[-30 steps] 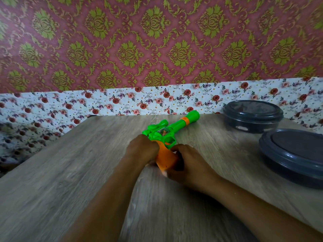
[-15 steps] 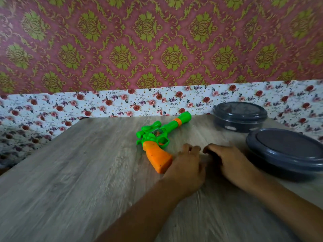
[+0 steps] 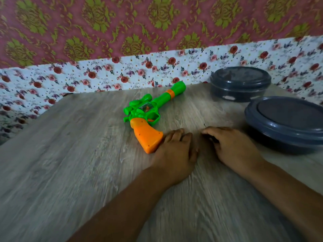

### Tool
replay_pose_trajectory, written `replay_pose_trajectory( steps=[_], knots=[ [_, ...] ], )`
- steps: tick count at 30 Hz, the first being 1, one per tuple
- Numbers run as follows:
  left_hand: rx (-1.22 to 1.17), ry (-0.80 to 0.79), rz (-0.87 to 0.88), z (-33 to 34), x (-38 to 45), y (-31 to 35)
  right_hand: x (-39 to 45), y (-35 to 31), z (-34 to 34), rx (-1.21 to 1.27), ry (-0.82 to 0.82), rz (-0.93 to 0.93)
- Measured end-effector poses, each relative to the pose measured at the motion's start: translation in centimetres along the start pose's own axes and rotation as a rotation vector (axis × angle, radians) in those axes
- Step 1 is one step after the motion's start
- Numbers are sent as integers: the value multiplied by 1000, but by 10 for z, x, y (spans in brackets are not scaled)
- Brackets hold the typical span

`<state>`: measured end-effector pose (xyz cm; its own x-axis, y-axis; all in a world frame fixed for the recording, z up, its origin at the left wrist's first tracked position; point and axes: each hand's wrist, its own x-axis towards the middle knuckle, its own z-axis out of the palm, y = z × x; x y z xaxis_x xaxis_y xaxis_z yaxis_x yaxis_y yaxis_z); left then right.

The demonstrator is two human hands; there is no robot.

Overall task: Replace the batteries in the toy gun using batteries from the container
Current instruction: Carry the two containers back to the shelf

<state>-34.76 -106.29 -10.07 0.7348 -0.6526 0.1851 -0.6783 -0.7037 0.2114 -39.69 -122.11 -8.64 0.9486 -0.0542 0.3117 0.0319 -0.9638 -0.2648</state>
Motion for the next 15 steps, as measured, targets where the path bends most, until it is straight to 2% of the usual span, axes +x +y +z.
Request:
replay_pose_trajectory(
  steps=[4, 7, 10, 15],
  knots=[
    [0, -37, 5, 1, -1, 1, -1, 0, 1, 15, -3, 38],
    [55, 47, -17, 2, -4, 2, -3, -3, 3, 42, 5, 47],
    [51, 39, -74, 1, -4, 3, -2, -1, 4, 34, 26, 49],
    [-43, -53, -116, -14, -3, 10, 1, -6, -3, -2, -98, 133]
  ],
)
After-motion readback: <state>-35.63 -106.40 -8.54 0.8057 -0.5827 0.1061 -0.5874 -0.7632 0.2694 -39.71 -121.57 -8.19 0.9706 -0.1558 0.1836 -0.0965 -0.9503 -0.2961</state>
